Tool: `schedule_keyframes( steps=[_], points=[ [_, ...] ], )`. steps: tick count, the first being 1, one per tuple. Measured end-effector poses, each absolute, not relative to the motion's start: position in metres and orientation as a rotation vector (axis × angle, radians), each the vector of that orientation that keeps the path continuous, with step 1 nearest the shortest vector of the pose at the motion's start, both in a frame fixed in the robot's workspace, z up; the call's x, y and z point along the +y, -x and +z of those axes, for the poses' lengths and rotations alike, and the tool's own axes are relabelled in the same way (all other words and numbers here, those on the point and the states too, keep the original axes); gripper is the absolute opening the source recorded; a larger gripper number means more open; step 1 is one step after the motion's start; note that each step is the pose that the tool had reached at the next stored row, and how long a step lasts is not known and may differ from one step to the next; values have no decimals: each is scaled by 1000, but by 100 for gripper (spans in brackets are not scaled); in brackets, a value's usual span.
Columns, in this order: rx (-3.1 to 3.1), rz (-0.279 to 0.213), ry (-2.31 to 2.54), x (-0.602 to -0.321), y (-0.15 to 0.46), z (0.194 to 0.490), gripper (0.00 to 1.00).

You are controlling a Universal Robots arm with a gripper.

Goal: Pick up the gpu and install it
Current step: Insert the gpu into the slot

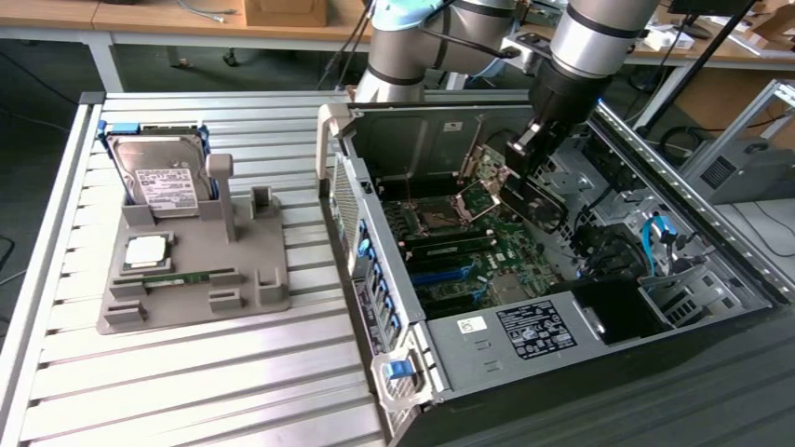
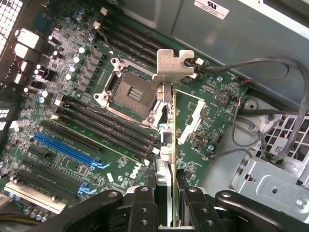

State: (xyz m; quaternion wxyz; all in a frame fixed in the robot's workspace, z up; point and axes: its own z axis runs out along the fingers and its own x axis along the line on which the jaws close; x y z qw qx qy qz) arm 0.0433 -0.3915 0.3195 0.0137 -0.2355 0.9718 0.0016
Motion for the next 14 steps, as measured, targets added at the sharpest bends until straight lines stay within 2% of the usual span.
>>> schedule_keyframes(
  steps=[14],
  points=[
    [3001,6,832,-391,-43,319,27]
  ],
)
